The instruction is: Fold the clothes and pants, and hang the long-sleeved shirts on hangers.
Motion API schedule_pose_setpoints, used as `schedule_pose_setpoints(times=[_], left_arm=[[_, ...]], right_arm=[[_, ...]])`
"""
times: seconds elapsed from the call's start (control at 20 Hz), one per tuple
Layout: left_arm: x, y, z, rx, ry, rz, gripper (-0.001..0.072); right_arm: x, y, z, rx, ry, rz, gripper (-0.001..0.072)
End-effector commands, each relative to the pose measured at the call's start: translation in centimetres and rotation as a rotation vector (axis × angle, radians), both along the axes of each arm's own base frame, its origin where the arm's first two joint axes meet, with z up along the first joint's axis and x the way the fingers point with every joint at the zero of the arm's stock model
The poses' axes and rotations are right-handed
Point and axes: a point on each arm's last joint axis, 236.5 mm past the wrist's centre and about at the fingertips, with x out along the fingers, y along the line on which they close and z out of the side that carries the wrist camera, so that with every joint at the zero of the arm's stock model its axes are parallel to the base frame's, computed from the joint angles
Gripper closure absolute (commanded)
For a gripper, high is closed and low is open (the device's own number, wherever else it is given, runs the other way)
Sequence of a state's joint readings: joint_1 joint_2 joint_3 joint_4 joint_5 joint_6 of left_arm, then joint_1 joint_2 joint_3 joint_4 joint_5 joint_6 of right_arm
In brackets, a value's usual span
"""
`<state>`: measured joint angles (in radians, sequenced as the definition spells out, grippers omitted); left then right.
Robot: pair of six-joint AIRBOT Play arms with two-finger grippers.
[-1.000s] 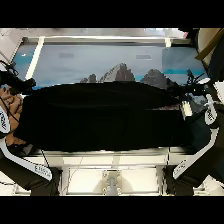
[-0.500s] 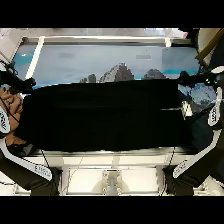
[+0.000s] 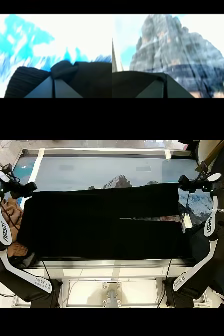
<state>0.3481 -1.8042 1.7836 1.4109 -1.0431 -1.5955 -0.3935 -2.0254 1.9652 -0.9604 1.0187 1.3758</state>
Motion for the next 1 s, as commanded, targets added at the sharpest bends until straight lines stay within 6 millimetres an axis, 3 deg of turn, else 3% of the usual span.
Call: schedule_pose_setpoints(times=[0.0, 0.05, 0.1, 0.15, 0.2, 0.3, 0.4, 0.6, 0.7, 0.8, 0.95], left_arm=[[2.9, 0.1, 1.4, 0.032, -0.127, 0.016, 0.0697], [2.9, -0.1, 1.2, 0.030, -0.121, 0.012, 0.0696], [2.8, -0.2, 1.0, 0.028, -0.113, 0.010, 0.0562], [2.5, -0.3, 0.9, 0.023, -0.101, 0.008, 0.0173], [1.9, -0.5, 0.9, 0.015, -0.075, 0.003, 0.0015], [-1.0, -0.1, 1.2, 0.000, 0.020, 0.005, 0.0019], [-5.6, 1.0, 2.5, 0.016, 0.146, 0.016, 0.0020], [-14.2, 3.3, 6.7, 0.112, 0.246, 0.064, 0.0021], [-19.9, 3.5, 5.2, 0.084, 0.286, 0.128, 0.0022], [-26.0, 2.2, 1.5, -0.012, 0.325, 0.218, 0.0022], [-31.4, 1.1, -2.8, -0.098, 0.287, 0.350, 0.0022]], right_arm=[[2.2, -0.1, -0.1, -0.020, -0.064, -0.061, 0.0703], [2.3, 0.1, -0.4, -0.017, -0.060, -0.058, 0.0702], [2.3, 0.3, -0.7, -0.013, -0.054, -0.054, 0.0672], [2.2, 0.5, -0.6, 0.000, -0.048, -0.056, 0.0504], [2.0, 0.7, -0.3, 0.016, -0.037, -0.058, 0.0400], [0.7, 0.7, 1.4, 0.030, -0.009, -0.012, 0.0399], [-1.6, 0.4, 4.6, 0.031, 0.014, 0.034, 0.0399], [-9.3, -1.1, 12.4, -0.083, 0.042, 0.133, 0.0399], [-13.9, -1.1, 14.4, -0.100, 0.080, 0.174, 0.0399], [-17.7, -0.2, 15.1, -0.084, 0.119, 0.204, 0.0398], [-20.7, 2.1, 16.3, -0.066, 0.118, 0.238, 0.0399]])
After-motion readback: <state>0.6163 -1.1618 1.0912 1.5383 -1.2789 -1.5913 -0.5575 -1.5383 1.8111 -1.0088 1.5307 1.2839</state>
